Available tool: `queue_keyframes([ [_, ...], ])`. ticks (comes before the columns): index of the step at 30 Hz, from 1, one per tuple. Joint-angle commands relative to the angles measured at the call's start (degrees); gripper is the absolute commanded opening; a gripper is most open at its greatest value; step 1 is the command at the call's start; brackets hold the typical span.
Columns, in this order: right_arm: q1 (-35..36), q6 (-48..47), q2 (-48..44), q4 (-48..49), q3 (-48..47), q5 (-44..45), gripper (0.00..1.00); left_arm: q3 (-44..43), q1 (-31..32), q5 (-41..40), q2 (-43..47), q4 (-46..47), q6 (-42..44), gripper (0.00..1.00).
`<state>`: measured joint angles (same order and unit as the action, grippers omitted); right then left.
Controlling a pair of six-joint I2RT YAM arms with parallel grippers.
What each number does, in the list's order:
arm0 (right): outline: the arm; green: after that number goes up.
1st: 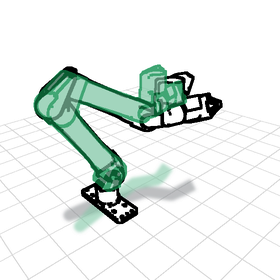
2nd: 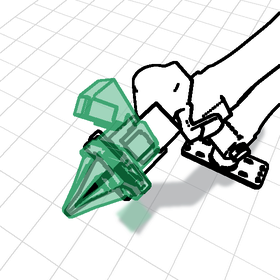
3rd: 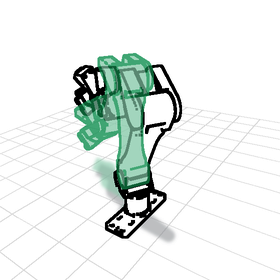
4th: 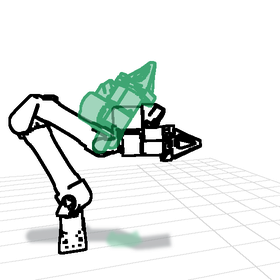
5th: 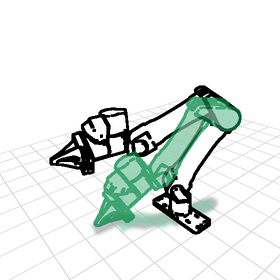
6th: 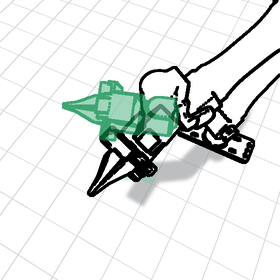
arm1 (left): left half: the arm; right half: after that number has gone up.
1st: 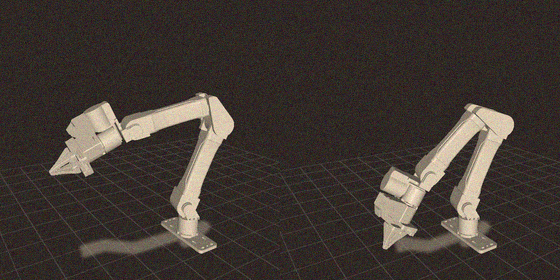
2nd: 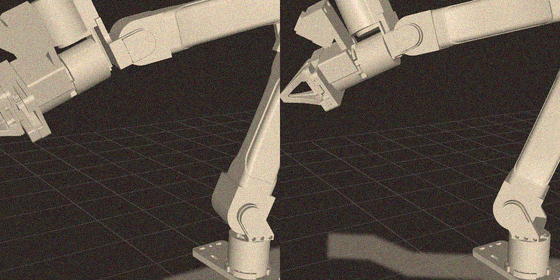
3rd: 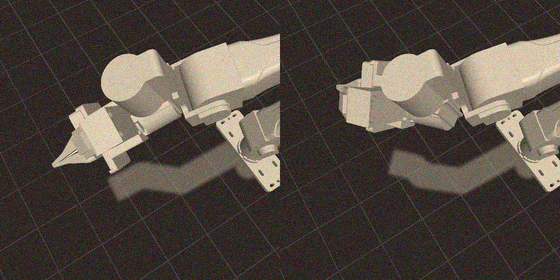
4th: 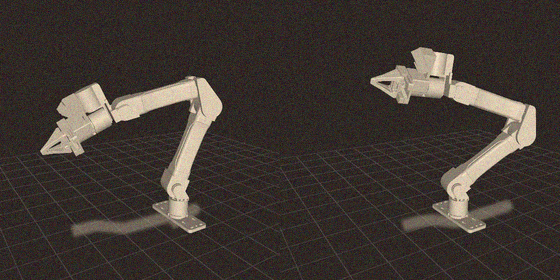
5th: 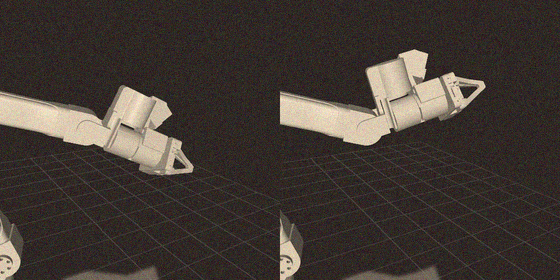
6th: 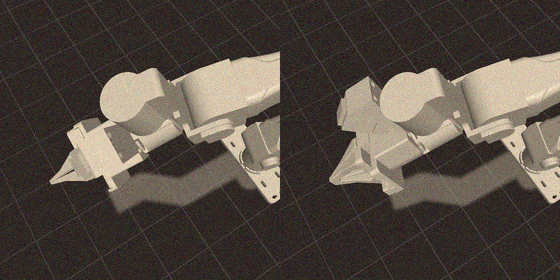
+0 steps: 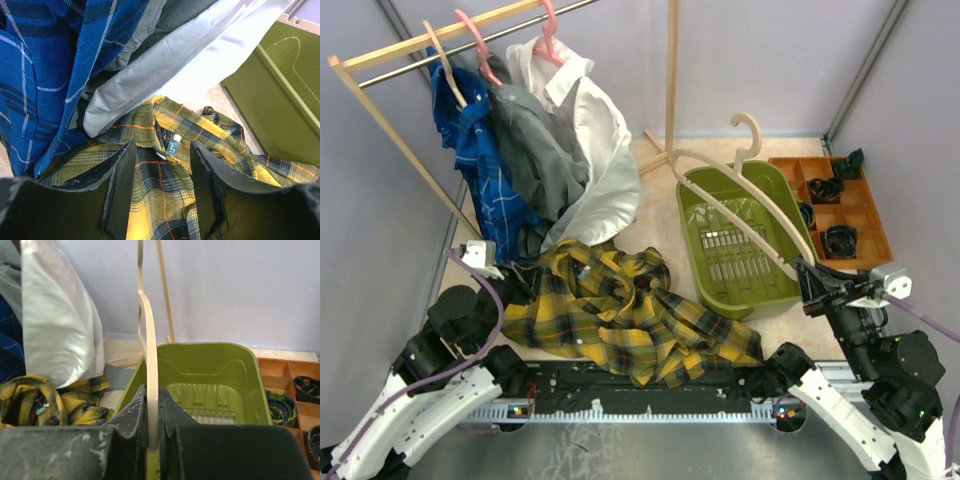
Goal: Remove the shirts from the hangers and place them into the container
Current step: Place the hanger at the clothesline.
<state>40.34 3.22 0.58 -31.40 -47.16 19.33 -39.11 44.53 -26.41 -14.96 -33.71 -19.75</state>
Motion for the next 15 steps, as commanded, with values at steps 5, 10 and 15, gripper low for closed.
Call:
queue_keyframes([
  [5, -0.17, 1.26, -0.62, 6.05, 1.67, 2.31, 0.00, 0.13, 0.03, -0.79, 0.76, -0.19, -0.73, 0.60],
  [10, -0.22, 3.86, -0.58, 17.31, 8.24, -2.85, 0.00, 0.40, 0.03, -1.01, 0.51, -0.04, -0.88, 0.70],
  [15, -0.20, 6.25, 4.18, 35.18, 16.07, -2.85, 0.00, 0.51, 0.03, -1.25, -0.23, 0.01, -1.07, 0.81],
])
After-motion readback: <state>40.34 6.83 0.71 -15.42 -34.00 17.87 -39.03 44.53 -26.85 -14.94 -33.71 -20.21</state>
